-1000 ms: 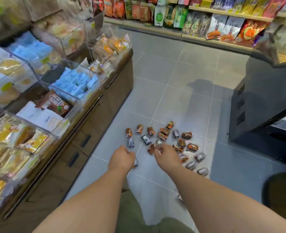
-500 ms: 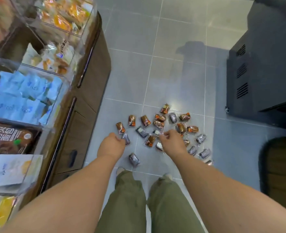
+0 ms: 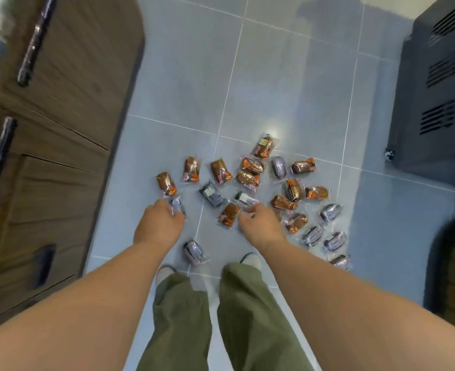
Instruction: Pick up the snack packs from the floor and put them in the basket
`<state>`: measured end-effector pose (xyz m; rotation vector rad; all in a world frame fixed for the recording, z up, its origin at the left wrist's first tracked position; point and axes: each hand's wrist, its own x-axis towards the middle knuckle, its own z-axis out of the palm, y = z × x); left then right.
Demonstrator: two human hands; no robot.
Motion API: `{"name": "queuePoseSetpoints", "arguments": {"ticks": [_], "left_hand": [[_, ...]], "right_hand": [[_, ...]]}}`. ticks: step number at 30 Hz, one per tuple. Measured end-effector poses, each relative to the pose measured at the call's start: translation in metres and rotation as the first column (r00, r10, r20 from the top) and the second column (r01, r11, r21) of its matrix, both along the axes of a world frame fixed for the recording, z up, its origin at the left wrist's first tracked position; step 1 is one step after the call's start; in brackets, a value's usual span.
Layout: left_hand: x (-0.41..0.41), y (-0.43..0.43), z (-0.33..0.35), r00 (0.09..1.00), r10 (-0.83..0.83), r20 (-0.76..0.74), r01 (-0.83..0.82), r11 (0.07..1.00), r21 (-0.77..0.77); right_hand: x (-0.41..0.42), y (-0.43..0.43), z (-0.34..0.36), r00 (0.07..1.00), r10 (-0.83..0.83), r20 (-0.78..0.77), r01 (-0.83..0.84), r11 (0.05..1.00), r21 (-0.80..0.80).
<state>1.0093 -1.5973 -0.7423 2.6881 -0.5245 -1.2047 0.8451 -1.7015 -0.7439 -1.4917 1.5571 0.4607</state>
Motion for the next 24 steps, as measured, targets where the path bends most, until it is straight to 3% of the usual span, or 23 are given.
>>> {"name": "queuePoseSetpoints", "arguments": {"ticks": [8, 14, 24], "left_hand": [[0.016, -0.003, -0.192, 0.999, -0.039, -0.022, 0.04, 0.997, 0.072], [0.014, 0.0, -0.304, 0.995, -0.093, -0.019, 0.095, 0.989, 0.111], [0.005, 0.006, -0.425, 0.994, -0.031, 0.103, 0.016, 0.989, 0.149]], "right_hand": [[0.019, -0.011, -0.186, 0.995, 0.064, -0.08, -0.058, 0.995, 0.081], [0.023, -0.004, -0.301, 0.981, 0.005, -0.195, 0.023, 0.99, 0.142], [0.022, 0.02, -0.419, 0.965, -0.18, -0.189, 0.201, 0.974, 0.1]]}}
